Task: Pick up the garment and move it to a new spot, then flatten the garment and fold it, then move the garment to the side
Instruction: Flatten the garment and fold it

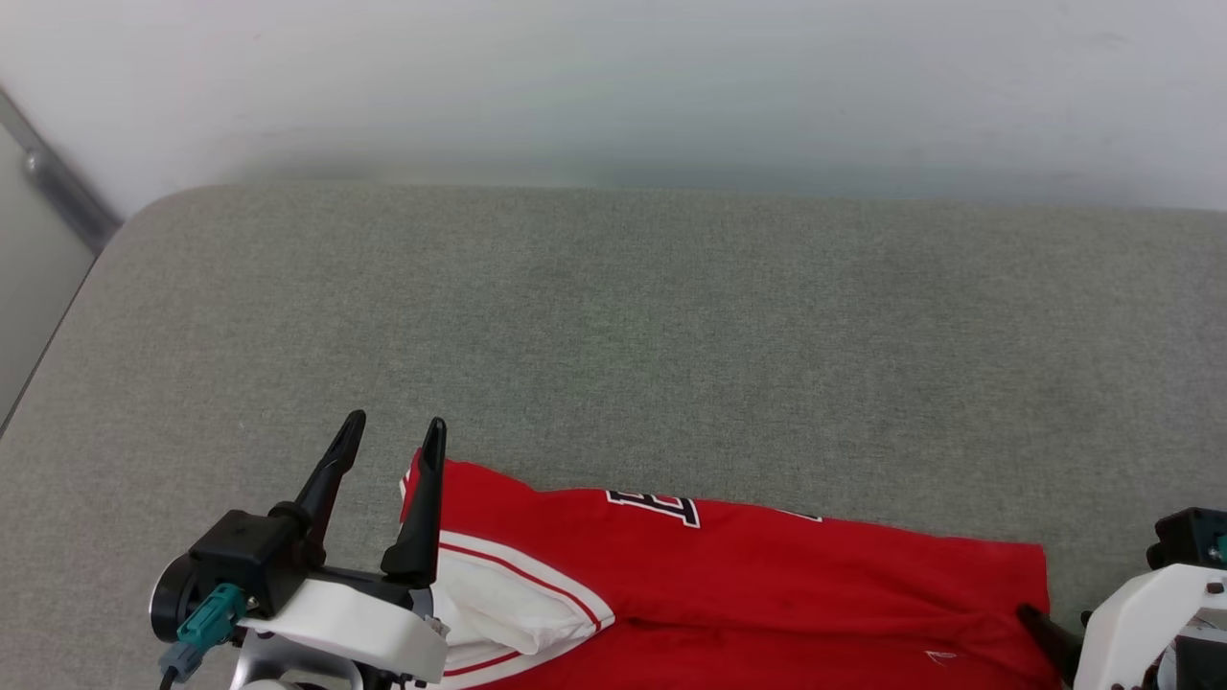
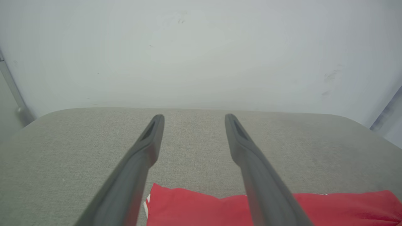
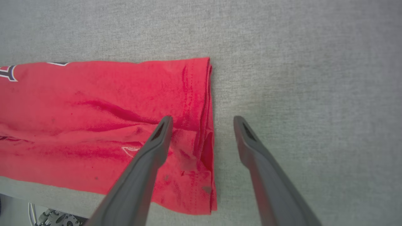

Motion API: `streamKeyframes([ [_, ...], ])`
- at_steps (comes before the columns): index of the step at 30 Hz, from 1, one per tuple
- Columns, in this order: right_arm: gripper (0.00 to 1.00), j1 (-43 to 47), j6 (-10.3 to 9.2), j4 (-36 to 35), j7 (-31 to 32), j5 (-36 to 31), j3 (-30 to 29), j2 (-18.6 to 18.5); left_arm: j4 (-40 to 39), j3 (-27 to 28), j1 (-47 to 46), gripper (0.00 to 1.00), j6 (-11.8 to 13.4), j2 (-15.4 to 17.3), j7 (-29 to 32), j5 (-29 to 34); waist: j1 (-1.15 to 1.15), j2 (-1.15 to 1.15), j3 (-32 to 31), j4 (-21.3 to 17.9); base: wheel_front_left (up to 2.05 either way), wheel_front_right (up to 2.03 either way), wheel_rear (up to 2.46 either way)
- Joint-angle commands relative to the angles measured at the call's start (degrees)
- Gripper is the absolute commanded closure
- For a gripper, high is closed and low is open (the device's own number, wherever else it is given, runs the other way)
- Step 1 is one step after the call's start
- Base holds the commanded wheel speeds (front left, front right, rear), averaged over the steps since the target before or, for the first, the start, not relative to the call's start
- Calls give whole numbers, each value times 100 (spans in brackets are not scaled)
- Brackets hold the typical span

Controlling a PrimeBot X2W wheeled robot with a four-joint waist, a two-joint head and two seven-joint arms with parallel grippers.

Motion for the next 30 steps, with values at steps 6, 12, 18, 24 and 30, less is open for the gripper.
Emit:
streamKeyframes([
  [6, 0, -184, -2, 418, 42, 45, 209, 48, -86, -27, -144, 0, 93, -36, -52, 125, 0, 0, 285, 124, 0, 0, 0],
  [12, 0, -213, -1, 896, 241, 218, 460, 114, 6, 16, -230, 0, 114, -79, -119, 161, 0, 0, 408, 135, 0, 0, 0],
  [18, 100, -343, 1, 1110, 158, 390, 575, 67, 131, 28, -201, 0, 110, -106, -203, 233, 0, 0, 340, 102, 0, 0, 0],
  [24, 100, -458, -1, 999, -25, 480, 642, -153, 225, -15, -89, 0, 132, -91, -211, 249, 0, 0, 122, 59, 0, 0, 0],
  [30, 100, -335, -2, 788, -26, 440, 349, -382, 311, -8, 68, 0, 218, -51, -237, 313, 0, 0, -202, -63, 0, 0, 0],
])
